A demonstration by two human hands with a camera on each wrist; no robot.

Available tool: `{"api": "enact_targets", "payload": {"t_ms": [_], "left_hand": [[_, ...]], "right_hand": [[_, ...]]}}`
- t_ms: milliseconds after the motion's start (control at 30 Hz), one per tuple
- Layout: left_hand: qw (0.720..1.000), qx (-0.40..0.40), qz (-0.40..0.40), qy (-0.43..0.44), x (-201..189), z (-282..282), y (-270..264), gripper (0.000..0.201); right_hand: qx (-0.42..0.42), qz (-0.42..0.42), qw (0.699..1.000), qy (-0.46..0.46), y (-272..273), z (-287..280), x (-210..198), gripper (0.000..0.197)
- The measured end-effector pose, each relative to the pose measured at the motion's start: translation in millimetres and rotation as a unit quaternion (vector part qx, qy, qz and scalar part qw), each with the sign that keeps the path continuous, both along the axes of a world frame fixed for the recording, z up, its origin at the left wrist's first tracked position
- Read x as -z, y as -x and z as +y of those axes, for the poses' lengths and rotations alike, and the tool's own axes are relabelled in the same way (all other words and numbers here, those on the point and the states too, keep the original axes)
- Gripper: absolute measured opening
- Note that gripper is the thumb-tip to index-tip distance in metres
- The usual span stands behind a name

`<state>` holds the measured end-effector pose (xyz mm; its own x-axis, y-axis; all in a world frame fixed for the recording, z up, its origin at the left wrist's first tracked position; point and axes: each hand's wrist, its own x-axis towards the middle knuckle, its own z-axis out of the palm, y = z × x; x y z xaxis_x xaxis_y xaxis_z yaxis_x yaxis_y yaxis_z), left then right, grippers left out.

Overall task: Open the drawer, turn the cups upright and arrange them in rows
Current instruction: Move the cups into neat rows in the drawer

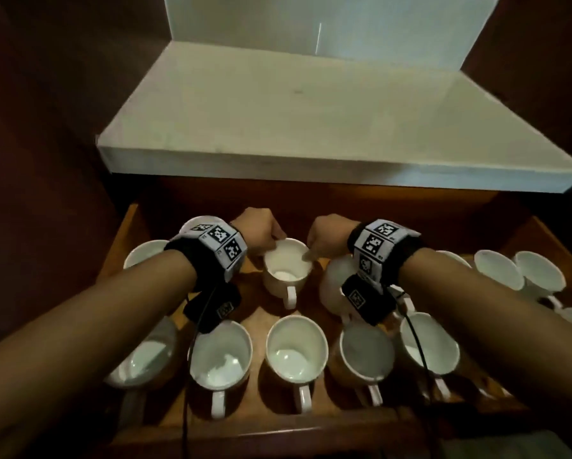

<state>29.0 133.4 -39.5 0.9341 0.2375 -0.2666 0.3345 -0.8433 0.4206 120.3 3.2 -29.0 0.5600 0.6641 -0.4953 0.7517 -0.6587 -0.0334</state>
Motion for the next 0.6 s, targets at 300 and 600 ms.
{"api": "enact_targets", "payload": {"t_ms": [300,600], "left_hand": [[0.999,-0.026,-0.014,0.015,9.9,-11.7,11.3,0.033],[0.998,-0.053,-0.014,0.016,12.0,-19.8,21.6,0.032]], "right_hand": [[0.012,0.019,0.999,-0.025,12.6,-20.3,10.2,0.041],[0.014,0.024,0.999,-0.028,18.7,-26.0,12.5,0.048]]}}
